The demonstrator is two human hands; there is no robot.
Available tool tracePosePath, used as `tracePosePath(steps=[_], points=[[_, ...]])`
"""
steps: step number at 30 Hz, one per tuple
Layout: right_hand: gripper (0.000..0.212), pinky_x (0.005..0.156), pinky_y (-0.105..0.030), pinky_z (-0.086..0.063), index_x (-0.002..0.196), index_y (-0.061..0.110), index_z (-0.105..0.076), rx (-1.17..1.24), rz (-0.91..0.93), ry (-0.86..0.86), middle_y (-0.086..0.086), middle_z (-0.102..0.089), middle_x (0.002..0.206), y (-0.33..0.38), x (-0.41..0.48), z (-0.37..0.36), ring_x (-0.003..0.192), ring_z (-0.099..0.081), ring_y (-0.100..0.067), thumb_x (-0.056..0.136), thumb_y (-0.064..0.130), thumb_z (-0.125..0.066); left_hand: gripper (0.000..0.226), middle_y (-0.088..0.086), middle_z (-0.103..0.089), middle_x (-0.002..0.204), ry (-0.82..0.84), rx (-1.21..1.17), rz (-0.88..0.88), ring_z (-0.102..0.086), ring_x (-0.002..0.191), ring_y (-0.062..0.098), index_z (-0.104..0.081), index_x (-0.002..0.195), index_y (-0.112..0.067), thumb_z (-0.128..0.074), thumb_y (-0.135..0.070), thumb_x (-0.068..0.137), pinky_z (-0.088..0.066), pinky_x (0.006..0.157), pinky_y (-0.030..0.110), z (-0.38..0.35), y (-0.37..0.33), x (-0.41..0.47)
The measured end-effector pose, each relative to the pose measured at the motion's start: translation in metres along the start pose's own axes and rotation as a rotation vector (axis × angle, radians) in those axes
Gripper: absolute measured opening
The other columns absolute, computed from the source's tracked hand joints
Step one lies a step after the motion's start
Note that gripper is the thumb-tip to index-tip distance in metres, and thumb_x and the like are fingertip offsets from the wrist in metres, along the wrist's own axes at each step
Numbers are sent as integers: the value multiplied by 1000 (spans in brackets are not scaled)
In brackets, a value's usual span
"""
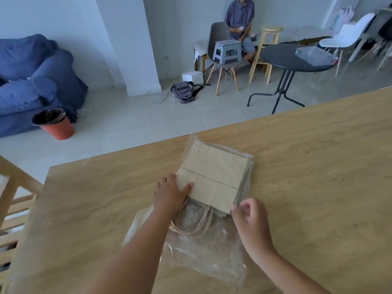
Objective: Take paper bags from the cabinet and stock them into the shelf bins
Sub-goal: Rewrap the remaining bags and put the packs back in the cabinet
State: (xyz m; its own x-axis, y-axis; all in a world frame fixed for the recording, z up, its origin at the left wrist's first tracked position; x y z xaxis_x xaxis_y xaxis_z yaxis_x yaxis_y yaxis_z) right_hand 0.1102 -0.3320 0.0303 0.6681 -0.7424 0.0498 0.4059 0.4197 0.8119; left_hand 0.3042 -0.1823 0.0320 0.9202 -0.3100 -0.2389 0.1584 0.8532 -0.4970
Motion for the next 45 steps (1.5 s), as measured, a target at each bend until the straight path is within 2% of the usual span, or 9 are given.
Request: tracePosePath(steps=[3, 6, 12, 17, 25, 30, 35, 40, 45], points=[[51, 81, -31, -41, 119, 6, -52, 82, -307, -51, -8, -52, 117, 3, 23, -4, 104, -52, -24, 82, 34, -75, 73, 9, -49, 134, -43, -82, 29, -43, 125, 31, -44, 136, -14, -58, -64, 85, -37, 105, 44, -8, 4, -20], [42, 60, -28, -45, 108, 7, -53, 266, -523, 64, -6, -61, 103, 6, 28, -14, 80, -58, -18, 82, 31, -74, 82, 8, -55, 127, -28, -284, 125, -53, 118, 28, -47, 133, -11, -73, -62, 73, -45, 102, 44, -10, 9, -31], [38, 72, -37, -57, 103, 12, -57, 293, -541, 115, -4, -67, 97, -4, 32, -16, 83, -65, -23, 72, 28, -73, 87, 2, -64, 108, 125, -428, 303, -66, 97, 26, -55, 118, -12, -78, -65, 53, -58, 86, 46, -7, 8, -41], [39, 74, -37, -57, 108, 12, -54, 345, -481, 207, -4, -65, 101, -5, 28, -5, 86, -64, -21, 78, 26, -74, 52, 5, -70, 101, 198, -610, 343, -69, 81, 18, -60, 109, -6, -85, -37, 75, -55, 52, 23, -8, 12, -60], [39, 65, -29, -51, 112, 15, -52, 426, -406, 308, -1, -65, 103, 3, -20, 13, 87, -64, -15, 84, 27, -75, 38, 13, -68, 103, 98, -817, 375, -66, 79, 26, -56, 107, -10, -70, -40, 88, -60, 71, 38, 0, 36, -121], [38, 71, -29, -52, 111, 15, -52, 427, -357, 372, 2, -65, 100, 5, -91, 20, 83, -63, -11, 84, 25, -76, 21, 13, -62, 87, 66, -925, 351, -59, 65, 20, -55, 93, -6, -65, -24, 94, -49, 42, 21, 6, 78, -192], [43, 68, -29, -52, 113, 13, -54, 387, -344, 399, -1, -67, 101, -1, -179, 26, 86, -65, -15, 81, 29, -79, 49, 20, -63, 91, 132, -983, 343, -61, 73, 27, -58, 100, -2, -77, -37, 71, -53, 64, 35, -1, 133, -281], [44, 71, -30, -53, 111, 13, -53, 366, -349, 453, -2, -67, 103, -14, -256, 32, 88, -65, -16, 81, 29, -80, 27, 13, -58, 70, 137, -952, 392, -54, 49, 22, -53, 93, -3, -70, -24, 92, -39, 31, 18, -8, 174, -358], [50, 82, -37, -56, 114, 14, -48, 323, -358, 528, 1, -63, 105, -27, -320, 38, 91, -64, -16, 80, 33, -80, 37, 23, -71, 100, 173, -981, 422, -69, 70, 30, -59, 106, 6, -75, -22, 88, -61, 70, 46, -18, 213, -418]])
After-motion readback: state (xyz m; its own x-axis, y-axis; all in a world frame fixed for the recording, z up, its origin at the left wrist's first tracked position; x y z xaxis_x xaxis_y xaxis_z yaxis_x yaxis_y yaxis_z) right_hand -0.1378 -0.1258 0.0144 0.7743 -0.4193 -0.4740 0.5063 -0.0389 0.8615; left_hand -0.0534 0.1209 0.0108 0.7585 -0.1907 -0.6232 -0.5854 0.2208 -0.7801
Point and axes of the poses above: each hand's wrist, its own x-axis towards the middle knuckle, its own z-axis out of the back of the hand, y = z × x, the point moved 3 cm from there along x, towards the middle knuckle
